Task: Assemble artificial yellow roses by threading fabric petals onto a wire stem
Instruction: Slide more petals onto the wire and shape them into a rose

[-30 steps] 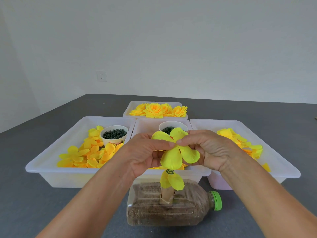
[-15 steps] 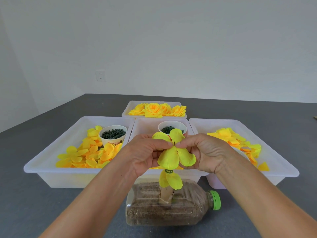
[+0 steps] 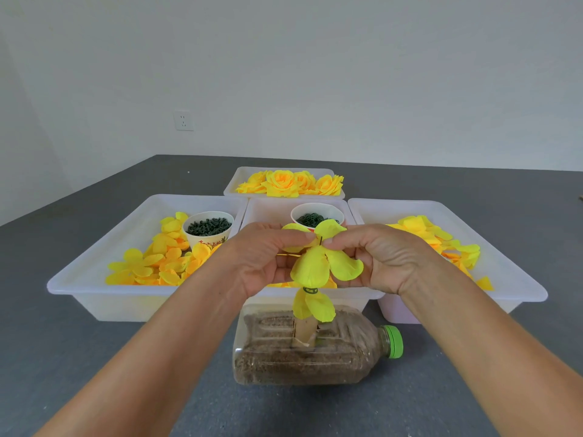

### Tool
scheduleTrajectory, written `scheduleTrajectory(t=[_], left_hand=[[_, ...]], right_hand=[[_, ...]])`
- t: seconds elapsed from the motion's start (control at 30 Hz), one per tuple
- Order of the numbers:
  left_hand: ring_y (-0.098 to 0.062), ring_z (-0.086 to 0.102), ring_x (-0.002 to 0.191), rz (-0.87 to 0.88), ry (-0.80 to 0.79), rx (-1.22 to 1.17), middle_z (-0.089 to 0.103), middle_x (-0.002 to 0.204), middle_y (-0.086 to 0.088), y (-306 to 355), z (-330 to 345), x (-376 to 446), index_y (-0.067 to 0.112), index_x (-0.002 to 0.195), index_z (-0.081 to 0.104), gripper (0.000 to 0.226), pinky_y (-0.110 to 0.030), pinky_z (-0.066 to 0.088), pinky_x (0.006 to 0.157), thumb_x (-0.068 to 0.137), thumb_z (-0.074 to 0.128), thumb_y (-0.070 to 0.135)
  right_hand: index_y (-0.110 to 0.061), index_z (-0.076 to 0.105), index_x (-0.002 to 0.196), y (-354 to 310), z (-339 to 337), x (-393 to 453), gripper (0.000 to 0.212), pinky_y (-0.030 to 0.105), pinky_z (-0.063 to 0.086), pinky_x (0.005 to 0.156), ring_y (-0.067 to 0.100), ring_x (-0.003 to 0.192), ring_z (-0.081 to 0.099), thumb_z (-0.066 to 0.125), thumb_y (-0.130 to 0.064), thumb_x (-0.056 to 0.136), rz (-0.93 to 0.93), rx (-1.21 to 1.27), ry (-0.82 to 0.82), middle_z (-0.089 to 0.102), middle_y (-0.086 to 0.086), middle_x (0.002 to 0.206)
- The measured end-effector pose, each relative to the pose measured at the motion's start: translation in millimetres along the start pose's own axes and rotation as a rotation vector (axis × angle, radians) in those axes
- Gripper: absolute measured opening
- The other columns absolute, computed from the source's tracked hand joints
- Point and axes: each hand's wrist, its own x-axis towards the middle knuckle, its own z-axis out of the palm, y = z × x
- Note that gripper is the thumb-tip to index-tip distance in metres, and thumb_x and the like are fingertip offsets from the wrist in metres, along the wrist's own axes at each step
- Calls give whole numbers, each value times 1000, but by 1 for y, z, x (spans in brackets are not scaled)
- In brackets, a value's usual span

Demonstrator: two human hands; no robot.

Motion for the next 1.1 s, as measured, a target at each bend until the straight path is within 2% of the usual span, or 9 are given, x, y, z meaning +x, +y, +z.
scheduleTrajectory(t=[0.1, 0.17, 0.23, 0.37, 0.53, 0.77, 0.87, 1.0, 1.1], left_hand=[[-18, 65, 54, 10, 72, -30, 69, 70, -8, -7, -6, 1, 6, 90, 65, 16, -29, 56, 52, 92, 54, 17], [-17, 63, 54, -11, 126, 11, 67, 70, -8, -15, -10, -3, 6, 94, 62, 13, -25, 54, 50, 94, 51, 12], [-18, 62, 60, -35, 150, 173, 65, 77, -10, -24, -15, -7, 4, 98, 61, 11, -23, 53, 50, 88, 57, 2], [-20, 58, 70, -41, 82, 519, 61, 85, -13, -35, -21, -14, 2, 107, 60, 33, -25, 51, 56, 75, 65, -8], [-21, 58, 66, 28, 30, 661, 64, 77, -13, -43, -18, -19, 2, 104, 61, 39, -24, 47, 55, 68, 75, -3], [-21, 61, 57, 134, 198, 593, 66, 63, -11, -55, -16, -20, 6, 91, 62, 34, -29, 52, 57, 64, 81, 3], [-19, 59, 53, 148, 214, 570, 65, 61, -11, -58, -16, -22, 5, 88, 62, 30, -32, 54, 59, 64, 79, 0], [-14, 57, 48, 65, 180, 472, 61, 56, -7, -56, -19, -24, 3, 88, 62, 27, -26, 54, 53, 67, 75, -7], [-13, 60, 47, -28, 130, 335, 62, 56, -9, -49, -23, -24, 3, 85, 62, 24, -22, 53, 48, 69, 71, -12]], right_hand=[[-11, 64, 92, 1, -1, 1, 15, 30, 57, 56, 17, 64, 65, 60, 0, 83, -1, -3, 7, 69, 7, 80], [-11, 63, 90, 3, -2, 2, 14, 27, 55, 50, 16, 61, 65, 60, 0, 82, -3, -16, 12, 68, 6, 77], [-12, 63, 90, 5, -2, 2, 14, 24, 52, 46, 14, 56, 66, 60, 0, 82, -4, -19, 16, 69, 4, 71], [-12, 63, 90, 8, -2, 4, 15, 24, 51, 44, 11, 53, 66, 61, 0, 81, -9, -14, 6, 69, 2, 64], [-10, 64, 86, 12, -1, 3, 13, 24, 50, 45, 13, 54, 65, 62, 1, 80, -30, -50, 24, 69, 3, 66], [-7, 67, 99, 19, 2, 1, 23, 31, 51, 61, 25, 80, 63, 63, 3, 78, -94, -83, 75, 68, 15, 98], [-8, 67, 92, 21, 4, -1, 18, 30, 50, 59, 24, 75, 63, 64, 4, 78, -109, -102, 87, 68, 15, 94], [-1, 64, 103, 25, 4, -3, 26, 40, 53, 71, 30, 85, 64, 64, 4, 78, -87, -65, 96, 68, 19, 102], [-7, 65, 96, 28, 2, -5, 17, 34, 56, 60, 23, 74, 66, 64, -1, 80, -52, -36, 51, 70, 13, 89]])
